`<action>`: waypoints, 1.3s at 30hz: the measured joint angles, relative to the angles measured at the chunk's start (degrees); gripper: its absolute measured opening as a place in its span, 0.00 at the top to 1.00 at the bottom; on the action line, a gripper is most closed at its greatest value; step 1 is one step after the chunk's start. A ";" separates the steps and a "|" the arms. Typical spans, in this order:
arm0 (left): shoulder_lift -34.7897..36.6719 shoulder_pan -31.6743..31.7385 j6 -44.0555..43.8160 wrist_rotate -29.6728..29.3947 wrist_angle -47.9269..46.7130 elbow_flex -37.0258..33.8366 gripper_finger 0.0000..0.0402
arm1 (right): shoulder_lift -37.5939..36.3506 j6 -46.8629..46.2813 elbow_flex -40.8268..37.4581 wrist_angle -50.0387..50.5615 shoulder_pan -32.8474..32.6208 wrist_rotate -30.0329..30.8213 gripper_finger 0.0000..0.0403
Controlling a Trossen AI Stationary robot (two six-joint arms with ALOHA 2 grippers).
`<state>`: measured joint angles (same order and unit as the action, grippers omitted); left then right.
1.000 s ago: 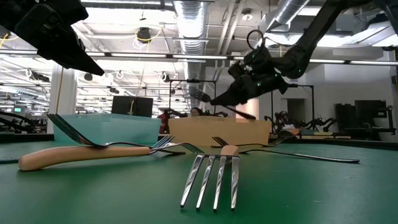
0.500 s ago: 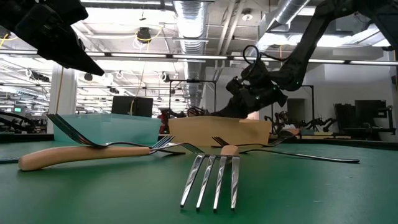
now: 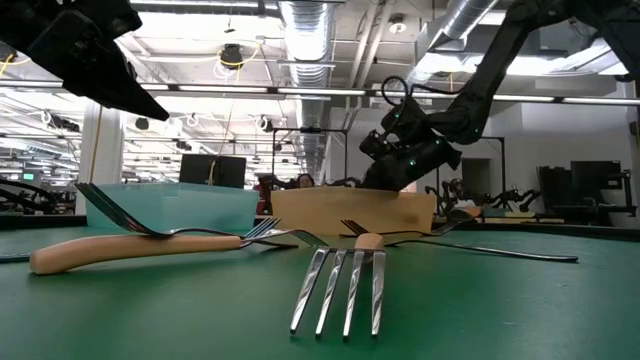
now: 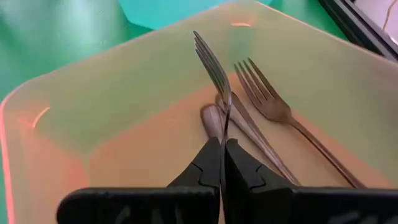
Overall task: Sort silverware by color (type)
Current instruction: Put the black fork into the yellow bin
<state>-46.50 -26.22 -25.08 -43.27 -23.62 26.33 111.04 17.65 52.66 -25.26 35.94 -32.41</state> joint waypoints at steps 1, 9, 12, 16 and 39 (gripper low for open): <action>0.00 0.00 0.00 -0.17 0.00 0.00 0.94 | 0.00 0.58 0.26 0.23 -0.35 0.60 0.94; 0.00 0.02 -0.13 -1.13 0.15 0.00 0.94 | 0.00 5.75 5.42 12.47 -2.97 8.93 0.94; 0.00 0.00 -0.34 -1.13 0.17 0.00 0.94 | 0.00 5.53 6.31 15.11 -3.05 9.23 0.94; 0.00 0.01 -0.26 -1.13 0.17 -0.02 0.94 | 0.00 5.32 6.32 15.96 -2.86 10.12 0.94; 0.00 0.01 -0.20 -1.13 0.15 -0.02 0.94 | -0.09 5.30 9.29 23.05 -3.71 17.98 0.94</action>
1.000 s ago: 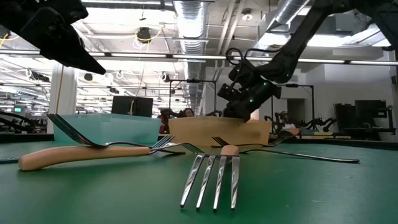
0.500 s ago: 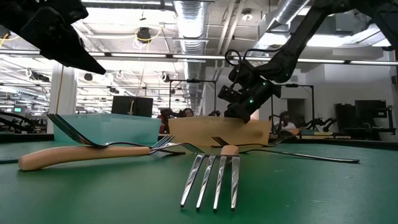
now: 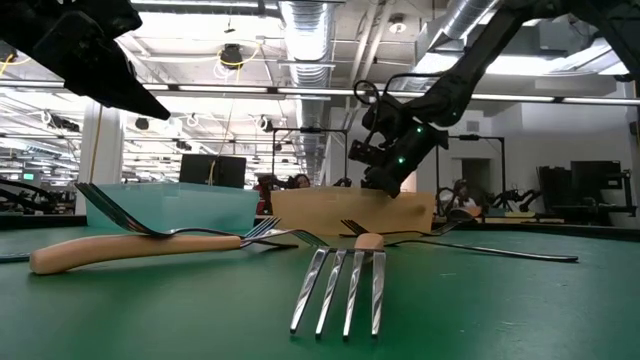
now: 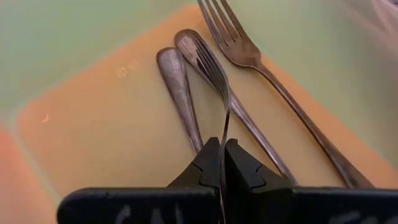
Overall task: Sort silverware by color (type)
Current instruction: Put the black fork into the yellow bin
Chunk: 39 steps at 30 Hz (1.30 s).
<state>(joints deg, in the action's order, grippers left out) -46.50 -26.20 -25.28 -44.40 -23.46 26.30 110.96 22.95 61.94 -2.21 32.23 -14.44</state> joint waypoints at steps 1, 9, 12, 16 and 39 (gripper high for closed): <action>0.00 0.01 0.00 0.00 0.00 0.00 0.94 | 0.00 0.03 0.29 0.47 0.00 0.32 0.94; 0.00 0.01 0.03 0.02 0.00 0.00 0.94 | 0.00 -0.12 0.32 1.65 -0.21 0.79 0.94; 0.00 -0.01 0.42 0.02 0.00 0.00 0.94 | 0.00 -0.23 0.32 1.51 -0.31 0.15 0.94; 0.00 0.01 0.62 0.00 0.02 0.00 0.94 | 0.00 -1.11 0.32 1.46 -0.26 -0.45 0.94; 0.00 -0.01 0.68 -0.22 0.02 0.00 0.94 | 0.87 -1.67 1.87 3.36 0.04 -0.62 0.94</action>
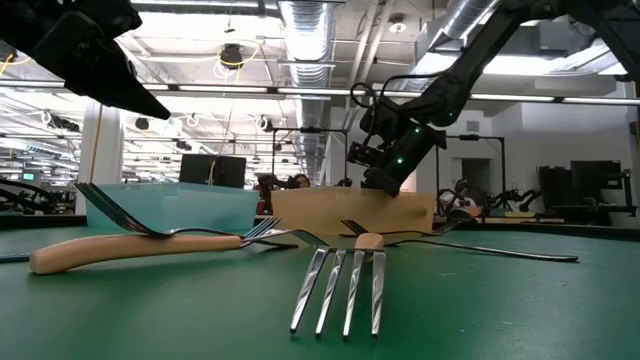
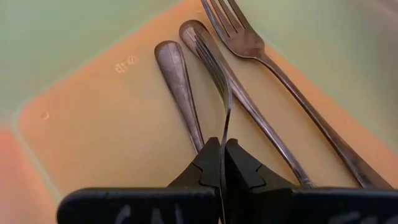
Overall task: Sort silverware by color (type)
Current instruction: Put the black fork into the yellow bin, then put the yellow fork into the pink bin
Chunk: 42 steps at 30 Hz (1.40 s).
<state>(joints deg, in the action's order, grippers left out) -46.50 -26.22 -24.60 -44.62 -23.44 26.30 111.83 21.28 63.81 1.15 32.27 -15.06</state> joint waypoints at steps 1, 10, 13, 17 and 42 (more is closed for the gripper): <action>0.00 0.02 0.00 0.00 0.00 0.00 0.94 | 0.00 -0.04 0.00 0.00 0.00 0.01 0.94; 0.00 0.00 0.00 0.01 0.00 0.00 0.94 | 0.00 -0.26 0.02 0.24 0.00 0.05 0.92; 0.00 0.02 0.00 0.00 0.00 0.00 0.94 | 0.00 -0.26 0.02 0.24 0.00 0.18 0.92; 0.00 0.01 0.00 0.02 -0.02 0.00 0.94 | 0.00 -0.43 0.02 0.24 0.00 0.44 0.91; 0.00 0.01 0.00 0.02 -0.02 0.00 0.94 | 0.00 -0.85 0.04 0.42 -0.31 1.72 0.77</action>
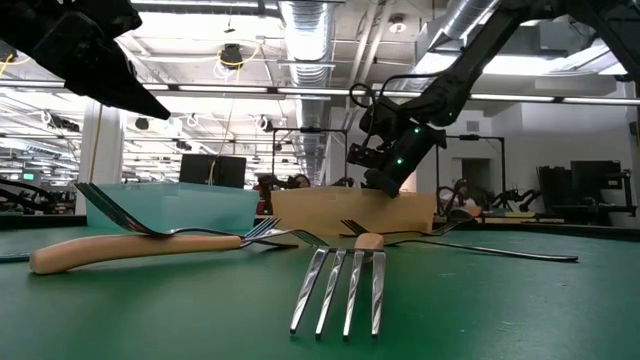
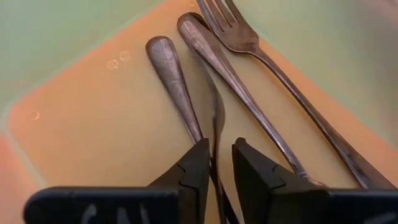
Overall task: Sort silverware by color (type)
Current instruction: Put the yellow fork into the pink bin
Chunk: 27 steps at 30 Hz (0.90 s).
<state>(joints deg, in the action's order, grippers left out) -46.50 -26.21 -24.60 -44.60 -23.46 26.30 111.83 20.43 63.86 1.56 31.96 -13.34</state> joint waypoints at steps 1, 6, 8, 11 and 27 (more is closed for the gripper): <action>0.00 -0.01 0.00 0.00 0.00 0.00 0.94 | 0.00 0.00 0.00 0.06 -0.03 0.02 0.76; 0.00 0.01 0.00 0.02 0.00 0.00 0.94 | 0.00 0.01 0.00 0.15 -0.08 0.04 0.75; 0.00 0.01 0.00 0.00 0.00 0.00 0.94 | 0.00 0.02 0.00 -0.31 -0.08 0.03 0.75; 0.00 0.00 -0.01 0.01 0.00 0.00 0.94 | -1.09 -0.83 0.00 -1.22 -0.06 0.02 0.75; 0.02 -0.01 -0.04 0.65 0.07 0.00 0.94 | -11.96 -1.05 15.67 25.30 -1.28 0.24 0.75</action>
<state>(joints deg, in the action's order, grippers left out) -46.48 -26.22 -24.64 -43.95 -23.39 26.30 99.87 19.38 79.52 26.86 30.68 -13.10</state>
